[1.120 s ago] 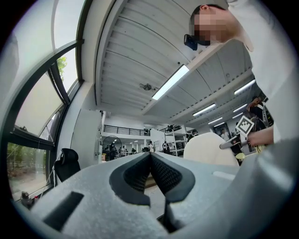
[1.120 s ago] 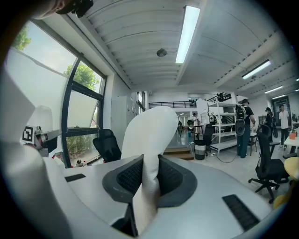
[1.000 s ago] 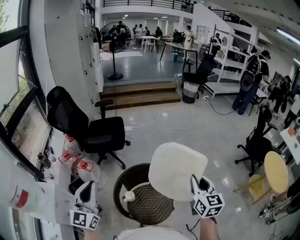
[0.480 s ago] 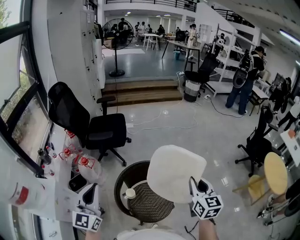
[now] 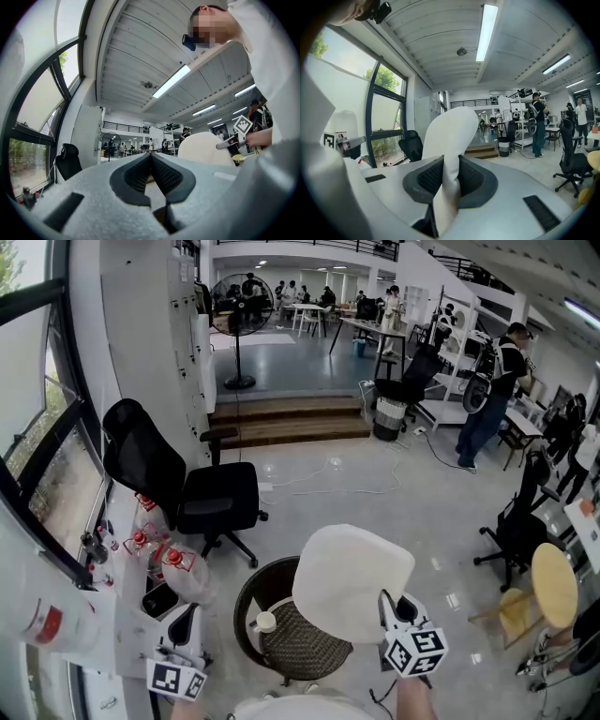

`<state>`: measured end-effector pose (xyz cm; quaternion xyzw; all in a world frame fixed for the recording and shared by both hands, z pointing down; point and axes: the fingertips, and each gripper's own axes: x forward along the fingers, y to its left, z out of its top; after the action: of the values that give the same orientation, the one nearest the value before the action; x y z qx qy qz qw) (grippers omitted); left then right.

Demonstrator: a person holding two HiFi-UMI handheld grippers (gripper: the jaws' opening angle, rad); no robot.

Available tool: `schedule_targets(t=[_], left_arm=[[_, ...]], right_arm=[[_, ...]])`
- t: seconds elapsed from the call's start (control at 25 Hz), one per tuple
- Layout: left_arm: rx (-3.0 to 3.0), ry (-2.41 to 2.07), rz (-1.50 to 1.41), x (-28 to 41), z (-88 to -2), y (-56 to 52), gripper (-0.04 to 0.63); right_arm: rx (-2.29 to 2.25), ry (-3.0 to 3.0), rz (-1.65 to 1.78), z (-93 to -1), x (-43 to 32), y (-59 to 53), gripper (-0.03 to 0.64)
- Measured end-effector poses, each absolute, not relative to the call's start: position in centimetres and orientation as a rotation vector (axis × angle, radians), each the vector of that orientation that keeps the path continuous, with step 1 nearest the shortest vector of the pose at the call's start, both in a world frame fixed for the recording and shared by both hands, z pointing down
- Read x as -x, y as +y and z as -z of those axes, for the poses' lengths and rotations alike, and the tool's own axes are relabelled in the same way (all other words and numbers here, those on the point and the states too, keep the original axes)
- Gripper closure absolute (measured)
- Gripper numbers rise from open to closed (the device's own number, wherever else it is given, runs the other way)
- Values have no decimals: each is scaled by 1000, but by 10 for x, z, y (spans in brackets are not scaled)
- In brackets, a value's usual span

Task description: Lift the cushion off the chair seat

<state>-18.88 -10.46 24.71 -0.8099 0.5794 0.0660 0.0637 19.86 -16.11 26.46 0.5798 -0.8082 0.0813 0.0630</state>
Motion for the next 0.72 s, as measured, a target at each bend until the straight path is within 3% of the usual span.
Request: schedule_targets(t=[0.72], left_arm=[[2457, 1755, -210, 190, -252, -93, 580]], right_arm=[[-1710, -2452, -225, -267, -184, -146, 549]])
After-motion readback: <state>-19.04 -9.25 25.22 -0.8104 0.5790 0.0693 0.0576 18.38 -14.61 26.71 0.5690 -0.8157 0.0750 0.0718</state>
